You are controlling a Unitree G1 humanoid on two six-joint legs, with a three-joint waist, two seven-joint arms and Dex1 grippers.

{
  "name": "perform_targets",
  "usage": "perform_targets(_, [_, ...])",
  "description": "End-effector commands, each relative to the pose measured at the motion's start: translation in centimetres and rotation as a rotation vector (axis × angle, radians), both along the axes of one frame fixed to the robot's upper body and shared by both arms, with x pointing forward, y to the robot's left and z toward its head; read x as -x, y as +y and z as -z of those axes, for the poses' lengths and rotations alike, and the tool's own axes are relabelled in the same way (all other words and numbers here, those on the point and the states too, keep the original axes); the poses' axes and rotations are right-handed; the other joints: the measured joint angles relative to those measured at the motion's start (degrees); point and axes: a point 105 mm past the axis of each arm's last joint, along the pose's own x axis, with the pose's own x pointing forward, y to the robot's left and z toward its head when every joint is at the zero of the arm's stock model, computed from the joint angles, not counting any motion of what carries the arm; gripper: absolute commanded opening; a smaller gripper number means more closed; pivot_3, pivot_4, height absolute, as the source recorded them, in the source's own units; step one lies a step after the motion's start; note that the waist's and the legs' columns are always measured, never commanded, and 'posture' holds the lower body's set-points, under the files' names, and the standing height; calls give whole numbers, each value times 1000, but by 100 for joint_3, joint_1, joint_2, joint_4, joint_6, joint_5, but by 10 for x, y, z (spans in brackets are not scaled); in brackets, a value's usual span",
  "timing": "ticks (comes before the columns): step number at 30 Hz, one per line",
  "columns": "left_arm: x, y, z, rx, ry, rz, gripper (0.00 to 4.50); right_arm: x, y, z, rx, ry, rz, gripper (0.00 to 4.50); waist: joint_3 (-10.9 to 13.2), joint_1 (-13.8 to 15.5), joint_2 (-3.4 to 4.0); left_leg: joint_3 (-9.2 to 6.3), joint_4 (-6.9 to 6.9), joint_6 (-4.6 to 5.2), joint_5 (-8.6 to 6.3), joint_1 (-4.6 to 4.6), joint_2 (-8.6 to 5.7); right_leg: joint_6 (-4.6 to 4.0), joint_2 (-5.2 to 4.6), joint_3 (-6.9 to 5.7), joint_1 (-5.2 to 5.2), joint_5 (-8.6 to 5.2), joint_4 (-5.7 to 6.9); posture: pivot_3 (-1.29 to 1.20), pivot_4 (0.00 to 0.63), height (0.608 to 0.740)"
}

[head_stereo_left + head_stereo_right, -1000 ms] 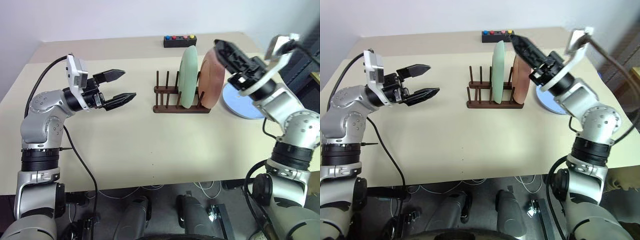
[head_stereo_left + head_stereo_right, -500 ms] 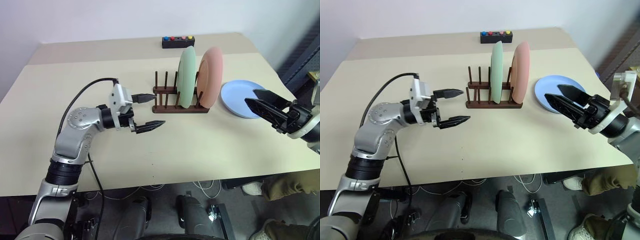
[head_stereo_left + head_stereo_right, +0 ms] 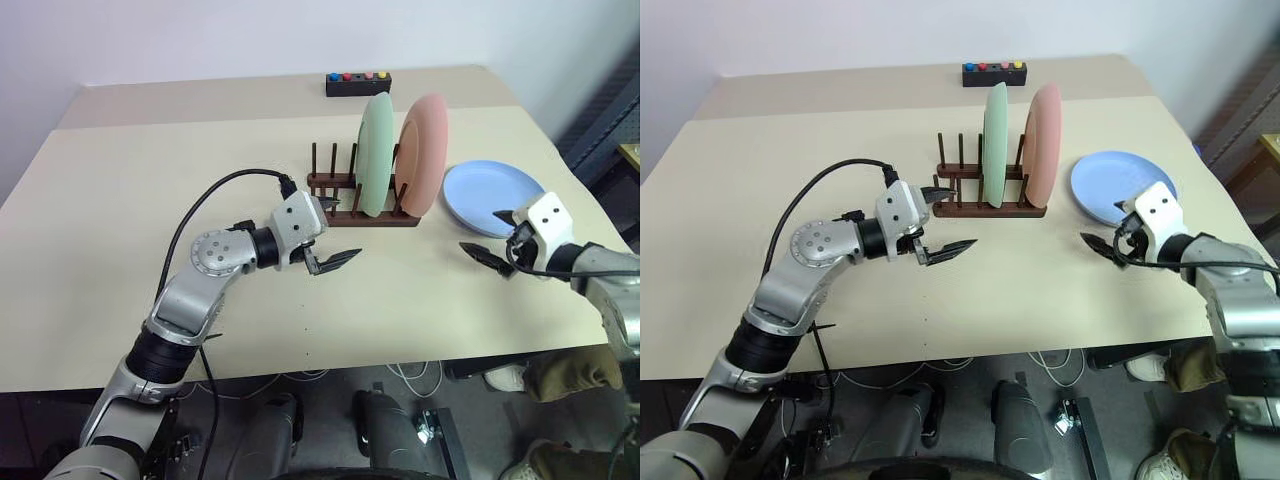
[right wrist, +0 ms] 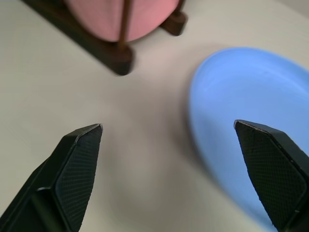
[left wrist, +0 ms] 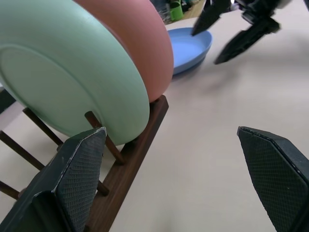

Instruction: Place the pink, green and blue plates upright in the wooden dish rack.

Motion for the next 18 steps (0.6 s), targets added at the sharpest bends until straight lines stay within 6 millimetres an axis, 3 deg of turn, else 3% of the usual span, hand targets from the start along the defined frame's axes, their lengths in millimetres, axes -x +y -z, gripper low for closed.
perform_targets(1, [5,-6,-10,2,-54,-1,4500,-11,-3,0,29,-9,16,4480,0,1,0,0,1,0,0,0,-2,0,2,0,1,0,0,0,150,740])
perform_targets(8, [2,-6,-12,9,-64,-31,4500,-18,0,-5,16,-16,1,4480,0,9,0,0,1,0,0,-1,-4,0,2,-1,1,0,-1,0,150,740])
perform_targets(14, [3,-9,-12,12,-64,-23,4500,-27,-17,10,4,77,120,4480,0,4,0,0,1,0,0,0,-4,0,3,-1,1,0,0,0,150,740])
perform_targets(16, [4,-11,-13,14,-63,-14,4500,-28,-17,16,-11,131,129,3954,0,3,0,0,0,0,0,0,-4,0,3,-1,1,0,0,0,150,740])
perform_targets(18, [4,-12,-12,17,-61,-9,4500,-30,-17,21,6,159,131,3147,-1,-2,1,0,0,0,0,0,-4,0,3,0,1,0,0,0,150,740])
